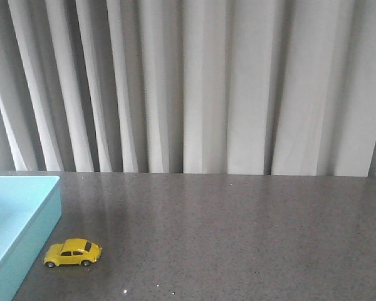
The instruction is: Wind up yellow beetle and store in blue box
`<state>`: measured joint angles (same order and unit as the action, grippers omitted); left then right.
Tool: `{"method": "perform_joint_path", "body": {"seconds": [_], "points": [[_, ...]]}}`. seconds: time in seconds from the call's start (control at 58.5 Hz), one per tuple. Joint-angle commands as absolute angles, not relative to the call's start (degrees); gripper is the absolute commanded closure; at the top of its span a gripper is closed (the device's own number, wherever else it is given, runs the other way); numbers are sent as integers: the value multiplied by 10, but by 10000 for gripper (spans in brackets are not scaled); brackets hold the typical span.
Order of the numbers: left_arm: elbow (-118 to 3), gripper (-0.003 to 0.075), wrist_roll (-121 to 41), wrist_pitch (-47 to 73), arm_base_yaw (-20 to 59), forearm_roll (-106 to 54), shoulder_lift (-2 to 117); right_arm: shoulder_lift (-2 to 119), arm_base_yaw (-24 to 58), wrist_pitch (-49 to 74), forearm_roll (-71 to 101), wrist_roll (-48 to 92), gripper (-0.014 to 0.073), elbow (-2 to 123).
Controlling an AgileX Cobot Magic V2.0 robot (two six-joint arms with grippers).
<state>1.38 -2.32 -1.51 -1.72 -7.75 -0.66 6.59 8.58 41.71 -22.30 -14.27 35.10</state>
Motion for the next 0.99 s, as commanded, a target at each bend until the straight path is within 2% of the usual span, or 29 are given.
{"method": "perform_joint_path", "body": {"seconds": [0.0, 0.274, 0.445, 0.667, 0.975], "points": [[5, 722, 23, -120, -13, -127, -4, 80, 83, 372, -237, -142, 601, 362], [5, 722, 93, -204, -13, -174, -4, 80, 83, 372, -237, -142, 601, 362], [-14, 718, 213, -159, -8, -130, -3, 80, 83, 372, -237, -142, 601, 362], [-156, 706, 249, -121, 26, 89, 56, 80, 83, 372, -237, -142, 601, 362], [-392, 601, 246, -43, 48, 199, 267, 80, 83, 372, -237, -142, 601, 362]]}}
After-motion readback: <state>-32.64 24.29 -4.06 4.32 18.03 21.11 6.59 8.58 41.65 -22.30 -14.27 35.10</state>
